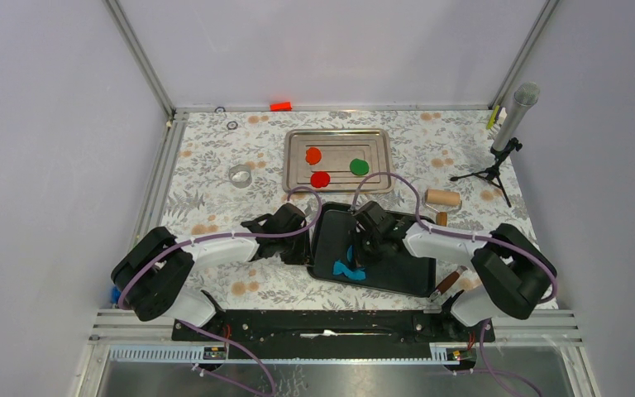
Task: Roll out the dumpling wrappers from the dough
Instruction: Remove the dumpling wrapper from the work surface.
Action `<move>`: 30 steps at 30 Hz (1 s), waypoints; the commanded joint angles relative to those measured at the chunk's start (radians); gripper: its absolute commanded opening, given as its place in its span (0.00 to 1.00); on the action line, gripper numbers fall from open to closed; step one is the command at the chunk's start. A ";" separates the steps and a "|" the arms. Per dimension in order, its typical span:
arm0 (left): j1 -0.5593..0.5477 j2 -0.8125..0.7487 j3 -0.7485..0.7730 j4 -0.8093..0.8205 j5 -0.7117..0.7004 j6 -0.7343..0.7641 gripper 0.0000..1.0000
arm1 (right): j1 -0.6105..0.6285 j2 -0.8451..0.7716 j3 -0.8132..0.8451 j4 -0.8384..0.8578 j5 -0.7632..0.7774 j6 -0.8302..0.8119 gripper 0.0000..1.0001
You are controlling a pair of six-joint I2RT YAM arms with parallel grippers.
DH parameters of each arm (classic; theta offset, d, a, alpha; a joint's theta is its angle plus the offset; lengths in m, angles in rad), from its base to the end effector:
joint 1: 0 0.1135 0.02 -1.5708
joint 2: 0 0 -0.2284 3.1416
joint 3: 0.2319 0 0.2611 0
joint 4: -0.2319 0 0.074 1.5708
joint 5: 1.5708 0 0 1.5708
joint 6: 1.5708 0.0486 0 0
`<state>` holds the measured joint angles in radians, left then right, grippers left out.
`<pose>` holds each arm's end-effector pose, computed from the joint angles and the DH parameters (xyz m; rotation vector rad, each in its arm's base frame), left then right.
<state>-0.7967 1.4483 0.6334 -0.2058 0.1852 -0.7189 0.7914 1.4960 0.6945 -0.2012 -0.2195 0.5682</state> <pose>0.1849 -0.2020 0.0926 0.1807 2.7711 -0.7257 0.1950 0.2124 0.0981 -0.3928 2.7136 0.7378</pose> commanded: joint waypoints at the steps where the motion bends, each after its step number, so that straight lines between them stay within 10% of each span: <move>1: -0.012 0.059 -0.049 -0.085 -0.018 0.037 0.00 | 0.009 -0.069 -0.030 -0.074 0.038 -0.041 0.01; 30: -0.009 0.052 -0.054 -0.094 -0.033 0.055 0.00 | 0.007 -0.164 -0.004 -0.345 0.407 0.051 0.00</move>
<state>-0.7967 1.4487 0.6331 -0.2058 0.1848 -0.7177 0.7967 1.3624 0.6571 -0.4511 0.0544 0.5922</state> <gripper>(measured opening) 0.091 0.033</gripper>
